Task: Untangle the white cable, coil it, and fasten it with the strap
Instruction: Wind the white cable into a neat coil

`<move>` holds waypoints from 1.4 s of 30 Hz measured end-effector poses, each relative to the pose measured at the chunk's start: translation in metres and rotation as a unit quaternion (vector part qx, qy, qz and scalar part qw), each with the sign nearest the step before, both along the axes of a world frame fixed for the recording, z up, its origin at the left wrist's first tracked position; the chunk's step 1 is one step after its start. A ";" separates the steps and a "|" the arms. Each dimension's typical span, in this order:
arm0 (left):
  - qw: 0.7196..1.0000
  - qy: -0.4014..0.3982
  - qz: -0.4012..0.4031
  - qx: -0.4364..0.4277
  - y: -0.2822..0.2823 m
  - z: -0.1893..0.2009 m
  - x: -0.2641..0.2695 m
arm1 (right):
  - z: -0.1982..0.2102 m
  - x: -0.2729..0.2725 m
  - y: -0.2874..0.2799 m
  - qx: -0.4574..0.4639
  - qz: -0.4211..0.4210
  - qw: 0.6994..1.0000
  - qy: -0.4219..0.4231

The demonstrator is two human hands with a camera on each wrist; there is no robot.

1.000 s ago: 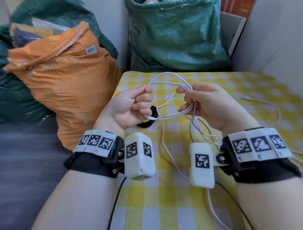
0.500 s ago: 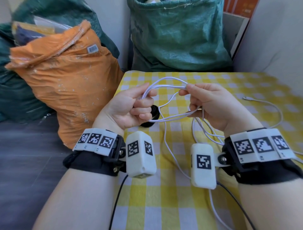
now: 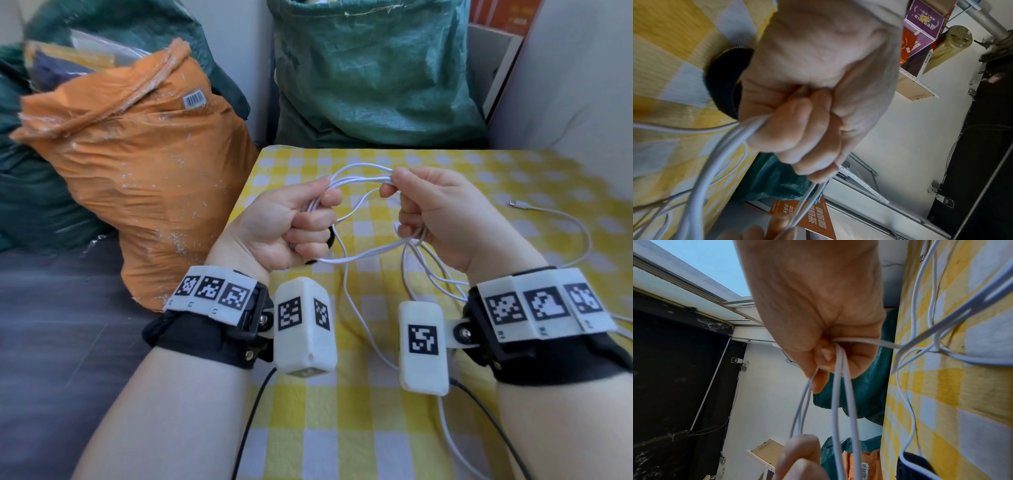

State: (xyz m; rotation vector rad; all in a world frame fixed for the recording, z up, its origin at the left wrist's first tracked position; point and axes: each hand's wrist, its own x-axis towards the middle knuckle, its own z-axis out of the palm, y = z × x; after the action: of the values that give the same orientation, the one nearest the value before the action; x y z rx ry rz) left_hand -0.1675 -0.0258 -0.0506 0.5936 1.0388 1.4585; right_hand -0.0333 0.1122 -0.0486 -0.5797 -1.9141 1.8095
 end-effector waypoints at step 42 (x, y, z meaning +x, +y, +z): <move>0.966 0.237 0.090 0.049 0.007 0.001 0.007 | 0.013 -0.004 -0.026 0.268 0.030 0.960 -0.082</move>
State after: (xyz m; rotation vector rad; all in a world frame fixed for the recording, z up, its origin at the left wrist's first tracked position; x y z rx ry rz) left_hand -0.1607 -0.0189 -0.0492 0.9727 1.4254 1.5705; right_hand -0.0375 0.0864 -0.0356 -0.4905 -2.4255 1.2143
